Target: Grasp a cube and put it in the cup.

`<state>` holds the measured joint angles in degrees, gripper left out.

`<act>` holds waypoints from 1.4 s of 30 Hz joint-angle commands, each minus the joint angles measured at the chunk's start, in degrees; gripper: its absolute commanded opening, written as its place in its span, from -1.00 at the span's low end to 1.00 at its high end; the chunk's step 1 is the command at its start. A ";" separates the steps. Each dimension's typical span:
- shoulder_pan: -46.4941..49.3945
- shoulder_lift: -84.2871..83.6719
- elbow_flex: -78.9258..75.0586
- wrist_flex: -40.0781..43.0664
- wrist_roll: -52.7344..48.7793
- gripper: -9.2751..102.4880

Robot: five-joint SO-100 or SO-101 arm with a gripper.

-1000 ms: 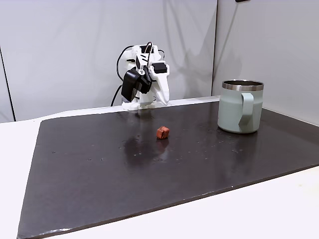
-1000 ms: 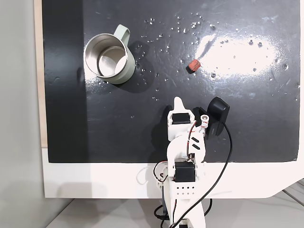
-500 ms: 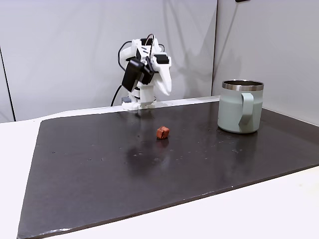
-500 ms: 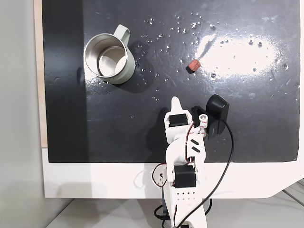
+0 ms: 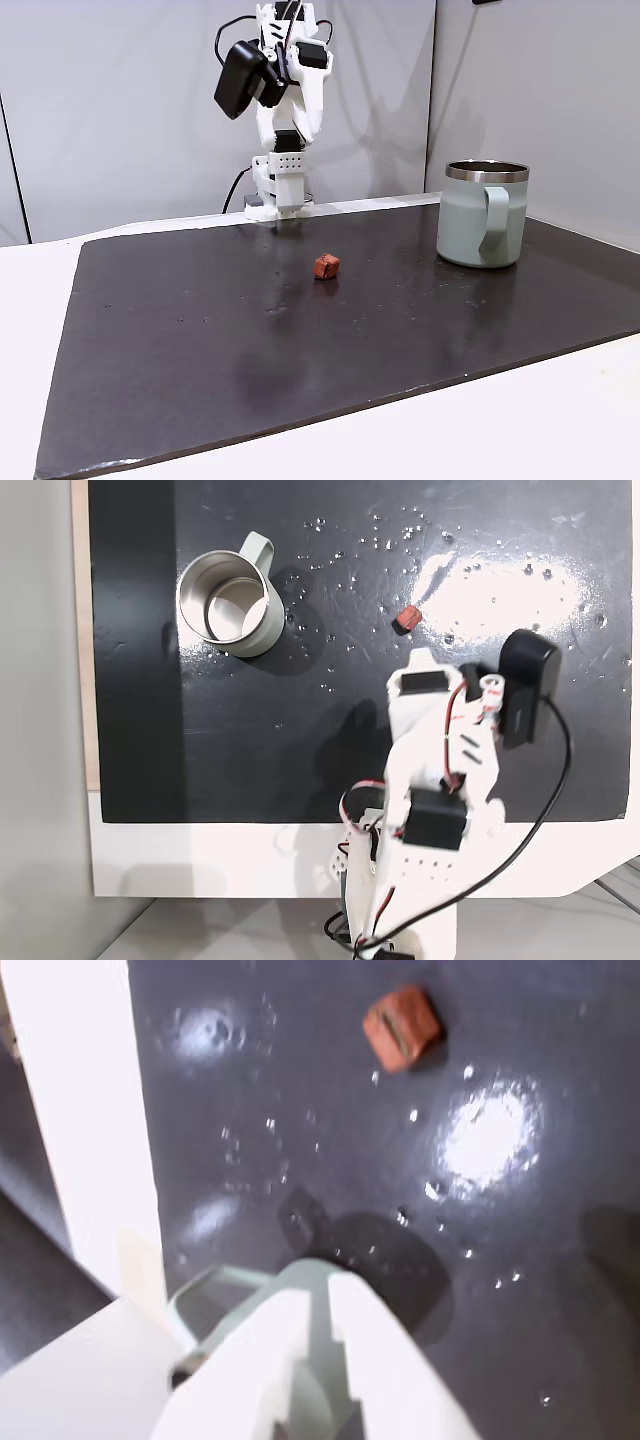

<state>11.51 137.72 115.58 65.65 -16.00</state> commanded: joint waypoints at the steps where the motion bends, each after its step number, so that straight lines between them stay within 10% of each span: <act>1: 2.64 -10.20 -10.02 0.35 -3.52 -0.83; 31: -4.92 -58.80 -44.74 17.84 -14.50 -0.83; 42: -3.60 -63.02 -49.75 21.01 -13.01 -0.37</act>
<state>6.86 75.06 70.58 85.87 -30.06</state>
